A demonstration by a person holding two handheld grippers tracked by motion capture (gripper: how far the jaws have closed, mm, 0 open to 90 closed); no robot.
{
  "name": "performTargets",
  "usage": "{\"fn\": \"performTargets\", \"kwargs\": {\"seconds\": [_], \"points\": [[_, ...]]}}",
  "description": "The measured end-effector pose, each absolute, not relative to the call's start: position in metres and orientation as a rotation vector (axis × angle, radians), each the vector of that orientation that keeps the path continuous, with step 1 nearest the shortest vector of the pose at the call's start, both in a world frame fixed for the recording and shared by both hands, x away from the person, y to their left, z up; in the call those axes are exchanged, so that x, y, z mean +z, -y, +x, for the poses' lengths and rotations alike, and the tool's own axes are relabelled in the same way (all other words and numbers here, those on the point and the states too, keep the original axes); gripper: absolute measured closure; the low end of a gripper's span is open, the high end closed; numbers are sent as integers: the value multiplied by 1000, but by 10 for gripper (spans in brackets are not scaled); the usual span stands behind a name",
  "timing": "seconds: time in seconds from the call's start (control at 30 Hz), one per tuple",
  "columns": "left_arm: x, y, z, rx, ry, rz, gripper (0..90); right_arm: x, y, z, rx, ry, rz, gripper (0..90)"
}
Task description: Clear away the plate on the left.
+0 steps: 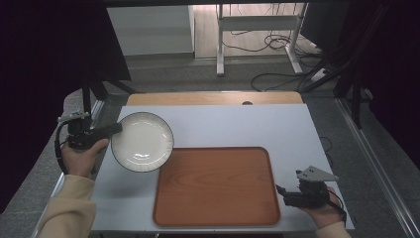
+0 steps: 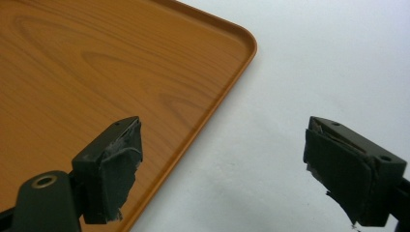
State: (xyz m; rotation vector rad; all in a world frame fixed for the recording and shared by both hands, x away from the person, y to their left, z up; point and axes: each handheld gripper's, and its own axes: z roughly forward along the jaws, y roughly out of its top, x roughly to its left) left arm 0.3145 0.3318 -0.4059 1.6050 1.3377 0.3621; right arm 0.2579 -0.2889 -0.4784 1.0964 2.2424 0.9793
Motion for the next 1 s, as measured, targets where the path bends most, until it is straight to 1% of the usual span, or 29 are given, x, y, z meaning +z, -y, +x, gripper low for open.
{"fn": "performTargets", "kwargs": {"seconds": [1.0], "points": [[-400,-291,308,299,-1227,1625,815,-477,290,257,984,-2233,1098,139]]}}
